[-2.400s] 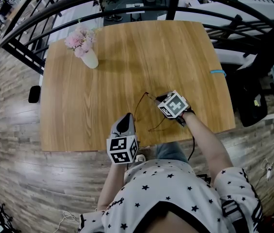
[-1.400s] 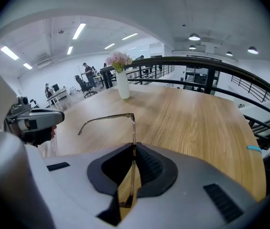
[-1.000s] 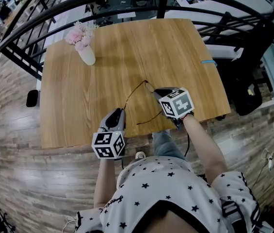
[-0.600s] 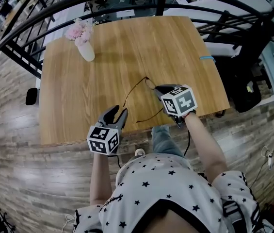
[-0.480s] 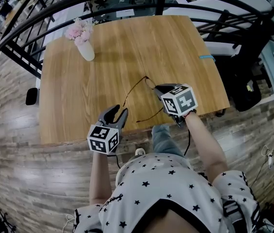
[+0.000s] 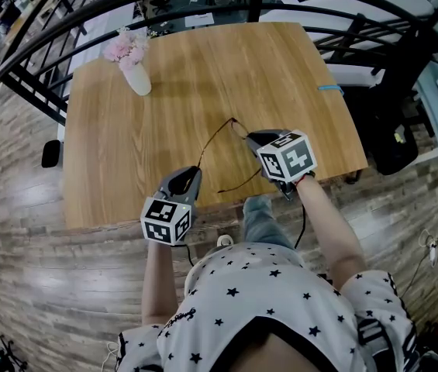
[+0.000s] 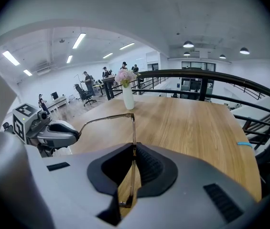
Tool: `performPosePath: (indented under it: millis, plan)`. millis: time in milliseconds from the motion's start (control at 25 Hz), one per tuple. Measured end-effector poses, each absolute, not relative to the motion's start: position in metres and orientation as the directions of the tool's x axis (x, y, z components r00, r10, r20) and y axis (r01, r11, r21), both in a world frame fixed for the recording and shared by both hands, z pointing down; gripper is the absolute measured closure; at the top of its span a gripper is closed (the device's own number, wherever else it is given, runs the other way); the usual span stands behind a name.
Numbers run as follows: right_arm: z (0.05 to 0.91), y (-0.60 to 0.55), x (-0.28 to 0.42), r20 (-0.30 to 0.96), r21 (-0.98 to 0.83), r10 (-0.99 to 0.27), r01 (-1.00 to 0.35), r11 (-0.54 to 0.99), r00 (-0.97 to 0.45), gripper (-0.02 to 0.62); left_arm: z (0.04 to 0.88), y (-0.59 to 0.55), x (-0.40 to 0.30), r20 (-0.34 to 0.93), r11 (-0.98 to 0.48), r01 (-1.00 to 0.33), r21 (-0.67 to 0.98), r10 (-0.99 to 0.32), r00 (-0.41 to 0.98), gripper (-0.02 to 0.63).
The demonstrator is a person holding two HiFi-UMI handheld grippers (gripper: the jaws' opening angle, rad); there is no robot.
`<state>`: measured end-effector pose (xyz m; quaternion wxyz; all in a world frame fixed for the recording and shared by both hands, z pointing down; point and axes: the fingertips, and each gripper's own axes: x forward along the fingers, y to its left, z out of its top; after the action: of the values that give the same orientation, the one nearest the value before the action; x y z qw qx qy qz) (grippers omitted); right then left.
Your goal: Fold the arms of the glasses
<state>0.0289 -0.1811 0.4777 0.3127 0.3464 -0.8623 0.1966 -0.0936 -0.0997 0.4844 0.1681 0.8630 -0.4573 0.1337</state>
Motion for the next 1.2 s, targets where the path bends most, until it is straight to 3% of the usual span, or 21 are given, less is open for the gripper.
performPosePath:
  millis: [520,1200]
  plan:
    - [0.477,-0.183,0.028,0.678,-0.12,-0.475,-0.722,0.682,-0.561,0.563,0.481,-0.096,-0.084,0.374,-0.572,-0.801,0.176,-0.714,0.592,0.583]
    - [0.473,-0.187,0.026,0.667,-0.125,-0.482,-0.724,0.678,-0.567,0.563,0.484,-0.087,-0.048,0.381,-0.709,-0.669,0.223,-0.568,0.73,0.586]
